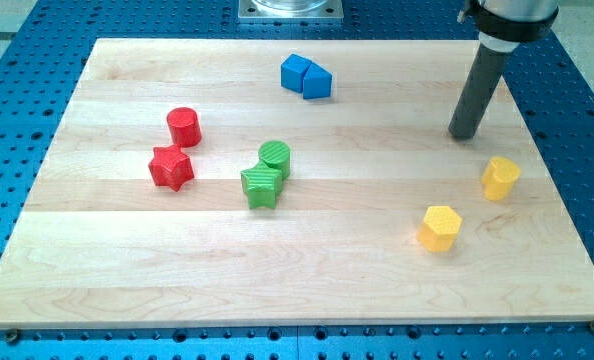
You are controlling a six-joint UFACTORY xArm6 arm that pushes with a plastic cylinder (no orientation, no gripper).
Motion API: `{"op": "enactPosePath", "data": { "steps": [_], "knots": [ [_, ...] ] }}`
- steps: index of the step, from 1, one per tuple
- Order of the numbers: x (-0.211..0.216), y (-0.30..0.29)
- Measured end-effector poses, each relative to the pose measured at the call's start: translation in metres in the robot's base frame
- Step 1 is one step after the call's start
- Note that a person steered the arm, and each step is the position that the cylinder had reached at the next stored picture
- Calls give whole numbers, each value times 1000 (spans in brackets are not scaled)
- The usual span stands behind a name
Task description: Push the heart to the right side of the board
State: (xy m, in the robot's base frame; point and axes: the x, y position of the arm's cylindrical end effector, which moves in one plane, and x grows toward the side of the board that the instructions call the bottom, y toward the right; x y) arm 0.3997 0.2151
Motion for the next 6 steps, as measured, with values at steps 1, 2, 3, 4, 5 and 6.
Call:
{"op": "enactPosePath", "data": {
  "steps": [1, 2, 3, 4, 5, 6],
  "knots": [
    [80, 0],
    [120, 17],
    [106, 28],
    [57, 28],
    [-3, 28],
    [-44, 32]
  ]
}}
